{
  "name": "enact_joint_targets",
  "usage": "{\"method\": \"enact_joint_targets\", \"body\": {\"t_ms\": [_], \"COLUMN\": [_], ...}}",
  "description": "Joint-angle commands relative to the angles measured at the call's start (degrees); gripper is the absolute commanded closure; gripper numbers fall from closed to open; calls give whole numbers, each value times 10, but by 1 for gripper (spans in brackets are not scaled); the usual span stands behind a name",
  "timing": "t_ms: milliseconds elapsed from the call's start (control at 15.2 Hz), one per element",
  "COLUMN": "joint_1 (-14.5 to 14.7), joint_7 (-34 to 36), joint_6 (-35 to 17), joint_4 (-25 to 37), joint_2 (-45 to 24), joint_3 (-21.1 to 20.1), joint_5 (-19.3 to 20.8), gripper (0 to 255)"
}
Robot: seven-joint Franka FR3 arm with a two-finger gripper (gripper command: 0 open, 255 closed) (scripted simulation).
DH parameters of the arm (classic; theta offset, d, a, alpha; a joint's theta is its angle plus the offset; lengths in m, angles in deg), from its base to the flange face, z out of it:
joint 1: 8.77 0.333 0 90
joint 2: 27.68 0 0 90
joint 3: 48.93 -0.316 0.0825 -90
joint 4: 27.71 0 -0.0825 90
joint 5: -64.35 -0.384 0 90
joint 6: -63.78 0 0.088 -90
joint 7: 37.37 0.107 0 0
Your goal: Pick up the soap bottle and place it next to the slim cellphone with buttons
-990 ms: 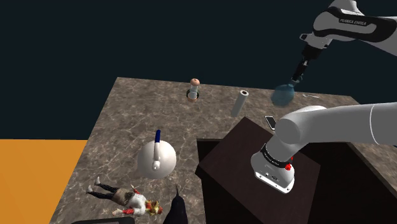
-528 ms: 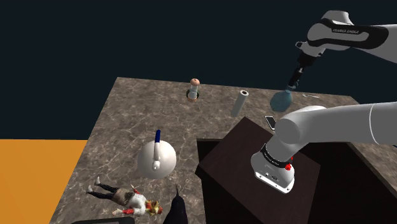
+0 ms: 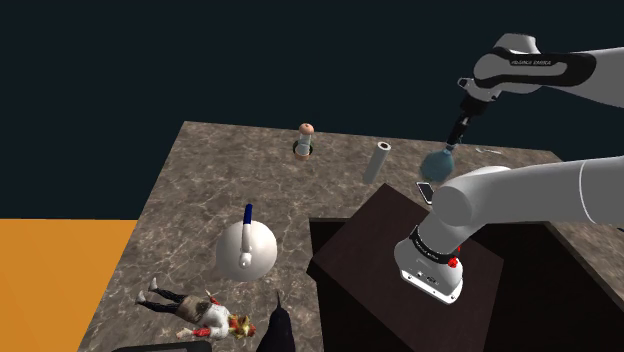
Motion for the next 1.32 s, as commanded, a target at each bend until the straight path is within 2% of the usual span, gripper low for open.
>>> {"method": "enact_joint_targets", "body": {"t_ms": [0,660,1254], "joint_1": [1,9,29], "joint_7": [2,2,-2], "joint_6": [-19,-111,-205], "joint_4": [-12,-60,-92], "joint_2": [-6,-49,-109], "joint_3": [8,55,107], "joint_5": [5,27,39], "gripper": [255,255,255]}}
